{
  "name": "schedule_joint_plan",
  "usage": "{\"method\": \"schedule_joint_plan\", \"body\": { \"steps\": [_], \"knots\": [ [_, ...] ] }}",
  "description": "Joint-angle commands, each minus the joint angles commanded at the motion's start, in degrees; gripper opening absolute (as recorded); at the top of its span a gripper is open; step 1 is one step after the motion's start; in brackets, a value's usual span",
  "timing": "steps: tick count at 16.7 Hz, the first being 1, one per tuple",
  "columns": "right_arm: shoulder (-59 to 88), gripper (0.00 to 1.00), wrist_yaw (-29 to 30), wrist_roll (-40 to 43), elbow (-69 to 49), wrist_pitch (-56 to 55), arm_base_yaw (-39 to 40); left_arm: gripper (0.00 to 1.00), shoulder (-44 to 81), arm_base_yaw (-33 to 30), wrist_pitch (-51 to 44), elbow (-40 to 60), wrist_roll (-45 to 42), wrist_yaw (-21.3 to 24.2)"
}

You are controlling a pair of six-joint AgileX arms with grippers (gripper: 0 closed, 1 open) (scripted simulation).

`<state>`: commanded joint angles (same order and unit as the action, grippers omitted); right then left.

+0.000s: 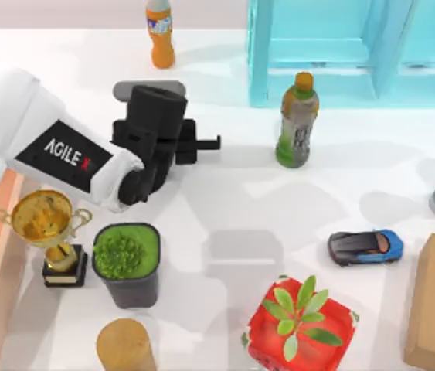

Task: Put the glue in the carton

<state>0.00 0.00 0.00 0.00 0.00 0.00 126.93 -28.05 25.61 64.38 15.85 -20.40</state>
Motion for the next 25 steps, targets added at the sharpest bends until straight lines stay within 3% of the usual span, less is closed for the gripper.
{"method": "schedule_joint_plan", "body": {
  "steps": [3, 4, 14, 20, 25],
  "knots": [
    [0.0, 1.00, 0.0, 0.0, 0.0, 0.0, 0.0, 0.02, 0.0, 0.0, 0.0, 0.0, 0.0, 0.0],
    [0.0, 1.00, 0.0, 0.0, 0.0, 0.0, 0.0, 0.00, 0.0, 0.0, 0.0, 0.0, 0.0, 0.0],
    [0.0, 1.00, 0.0, 0.0, 0.0, 0.0, 0.0, 0.00, -0.8, -0.4, -0.9, 0.9, -0.2, 0.2],
    [0.0, 1.00, 0.0, 0.0, 0.0, 0.0, 0.0, 0.00, -12.3, -0.5, -15.9, 10.9, -1.5, 0.7],
    [0.0, 1.00, 0.0, 0.0, 0.0, 0.0, 0.0, 0.00, -14.0, -0.2, -21.0, 7.5, -0.3, -0.2]
  ]
}}
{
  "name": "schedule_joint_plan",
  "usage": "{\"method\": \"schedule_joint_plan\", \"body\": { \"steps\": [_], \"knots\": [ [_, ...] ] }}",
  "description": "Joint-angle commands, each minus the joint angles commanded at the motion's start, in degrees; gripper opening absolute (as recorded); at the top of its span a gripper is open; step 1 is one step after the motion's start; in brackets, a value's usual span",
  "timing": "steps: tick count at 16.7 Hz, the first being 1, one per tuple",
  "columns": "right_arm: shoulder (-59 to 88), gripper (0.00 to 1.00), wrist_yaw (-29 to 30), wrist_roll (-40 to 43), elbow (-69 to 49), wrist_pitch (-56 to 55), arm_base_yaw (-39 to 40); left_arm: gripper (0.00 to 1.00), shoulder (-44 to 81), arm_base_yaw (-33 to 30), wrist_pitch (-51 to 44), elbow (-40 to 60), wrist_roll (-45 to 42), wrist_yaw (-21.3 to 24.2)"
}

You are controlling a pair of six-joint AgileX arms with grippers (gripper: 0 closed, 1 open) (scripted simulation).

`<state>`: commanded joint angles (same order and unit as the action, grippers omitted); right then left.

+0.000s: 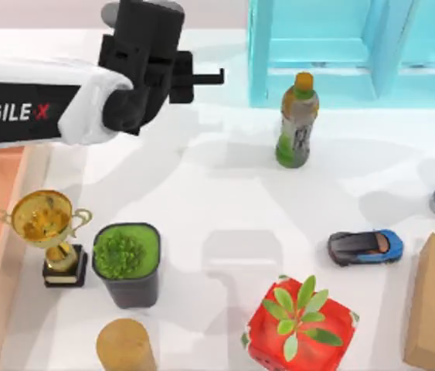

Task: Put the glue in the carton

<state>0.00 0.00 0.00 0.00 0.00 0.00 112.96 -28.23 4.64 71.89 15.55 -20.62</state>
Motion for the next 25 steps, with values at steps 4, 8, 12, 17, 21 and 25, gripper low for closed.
{"method": "schedule_joint_plan", "body": {
  "steps": [4, 8, 12, 17, 21, 25],
  "knots": [
    [0.0, 1.00, 0.0, 0.0, 0.0, 0.0, 0.0, 0.00, 0.1, 0.0, 1.0, -1.4, 0.3, 0.0],
    [0.0, 1.00, 0.0, 0.0, 0.0, 0.0, 0.0, 0.00, -1.3, 1.8, 1.5, -3.1, -1.0, 1.9],
    [0.0, 1.00, 0.0, 0.0, 0.0, 0.0, 0.0, 0.00, -8.5, 12.3, 4.2, -11.8, -6.6, 11.5],
    [0.0, 1.00, 0.0, 0.0, 0.0, 0.0, 0.0, 0.00, -25.0, 34.9, 9.2, -30.2, -17.5, 30.3],
    [0.0, 1.00, 0.0, 0.0, 0.0, 0.0, 0.0, 0.00, -40.7, 53.7, 13.1, -46.7, -26.6, 45.9],
    [0.0, 1.00, 0.0, 0.0, 0.0, 0.0, 0.0, 0.00, -52.4, 65.9, 15.9, -58.6, -33.4, 57.3]
  ]
}}
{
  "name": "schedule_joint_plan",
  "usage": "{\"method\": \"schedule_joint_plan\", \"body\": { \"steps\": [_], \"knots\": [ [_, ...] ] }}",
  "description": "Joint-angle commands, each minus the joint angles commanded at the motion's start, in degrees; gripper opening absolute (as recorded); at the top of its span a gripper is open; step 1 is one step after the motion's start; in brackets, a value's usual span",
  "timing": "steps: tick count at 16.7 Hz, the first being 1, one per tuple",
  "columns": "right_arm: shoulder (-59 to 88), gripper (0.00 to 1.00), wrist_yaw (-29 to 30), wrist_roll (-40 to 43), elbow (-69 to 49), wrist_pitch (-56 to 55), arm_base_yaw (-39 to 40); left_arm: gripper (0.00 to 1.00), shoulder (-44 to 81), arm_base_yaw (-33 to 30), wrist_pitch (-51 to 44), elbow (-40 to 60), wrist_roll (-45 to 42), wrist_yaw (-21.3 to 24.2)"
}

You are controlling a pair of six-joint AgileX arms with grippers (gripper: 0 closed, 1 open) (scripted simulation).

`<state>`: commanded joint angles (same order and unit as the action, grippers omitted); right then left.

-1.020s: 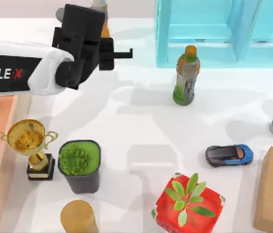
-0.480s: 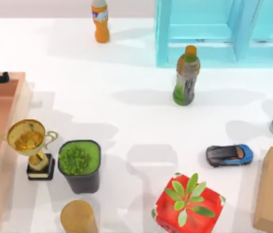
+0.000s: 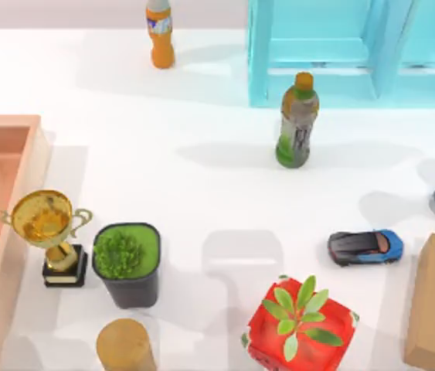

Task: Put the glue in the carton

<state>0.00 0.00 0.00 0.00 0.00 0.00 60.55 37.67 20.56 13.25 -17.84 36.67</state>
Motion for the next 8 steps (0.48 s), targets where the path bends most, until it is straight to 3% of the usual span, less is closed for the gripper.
{"method": "schedule_joint_plan", "body": {
  "steps": [2, 8],
  "knots": [
    [0.0, 1.00, 0.0, 0.0, 0.0, 0.0, 0.0, 0.00, -2.5, 2.5, 0.7, -2.5, -1.6, 2.5],
    [0.0, 1.00, 0.0, 0.0, 0.0, 0.0, 0.0, 0.00, -2.4, 2.6, 0.8, -2.8, -1.8, 2.6]
  ]
}}
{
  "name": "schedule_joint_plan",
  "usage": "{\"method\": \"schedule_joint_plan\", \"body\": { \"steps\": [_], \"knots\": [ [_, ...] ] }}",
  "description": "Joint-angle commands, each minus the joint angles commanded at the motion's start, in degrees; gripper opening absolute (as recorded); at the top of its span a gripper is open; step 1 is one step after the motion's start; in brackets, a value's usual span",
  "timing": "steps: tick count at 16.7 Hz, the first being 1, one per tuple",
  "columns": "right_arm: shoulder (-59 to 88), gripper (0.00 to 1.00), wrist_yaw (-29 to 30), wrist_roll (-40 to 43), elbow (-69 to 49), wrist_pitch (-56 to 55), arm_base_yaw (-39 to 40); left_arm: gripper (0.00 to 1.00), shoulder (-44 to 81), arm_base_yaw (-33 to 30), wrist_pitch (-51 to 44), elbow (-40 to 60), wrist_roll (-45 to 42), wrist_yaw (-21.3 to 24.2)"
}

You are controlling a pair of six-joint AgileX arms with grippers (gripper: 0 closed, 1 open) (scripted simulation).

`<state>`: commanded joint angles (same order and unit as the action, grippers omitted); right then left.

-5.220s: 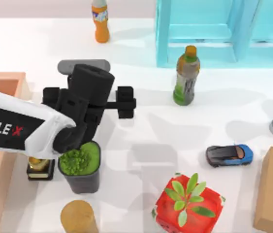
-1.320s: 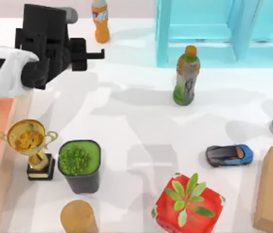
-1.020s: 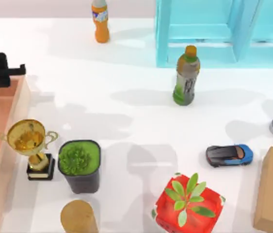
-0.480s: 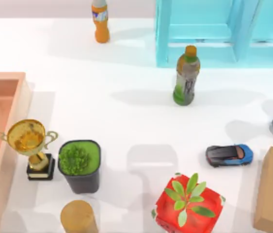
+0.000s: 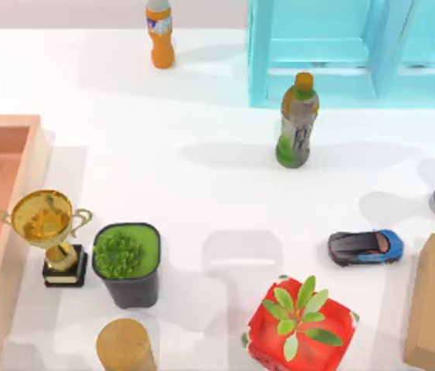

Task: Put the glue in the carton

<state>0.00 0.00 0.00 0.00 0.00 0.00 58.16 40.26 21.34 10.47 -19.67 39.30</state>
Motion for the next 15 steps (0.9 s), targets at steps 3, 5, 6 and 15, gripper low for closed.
{"method": "schedule_joint_plan", "body": {
  "steps": [3, 5, 6, 15],
  "knots": [
    [0.0, 1.00, 0.0, 0.0, 0.0, 0.0, 0.0, 0.00, 4.1, -1.3, 4.1, 0.5, 0.6, -1.1],
    [0.0, 1.00, 0.0, 0.0, 0.0, 0.0, 0.0, 0.00, 9.8, -3.0, 9.7, 1.1, 1.4, -2.6],
    [0.0, 1.00, 0.0, 0.0, 0.0, 0.0, 0.0, 0.00, 13.2, -4.1, 13.0, 1.4, 1.9, -3.5],
    [0.0, 1.00, 0.0, 0.0, 0.0, 0.0, 0.0, 0.00, 28.7, -10.3, 29.1, 2.8, 4.9, -9.1]
  ]
}}
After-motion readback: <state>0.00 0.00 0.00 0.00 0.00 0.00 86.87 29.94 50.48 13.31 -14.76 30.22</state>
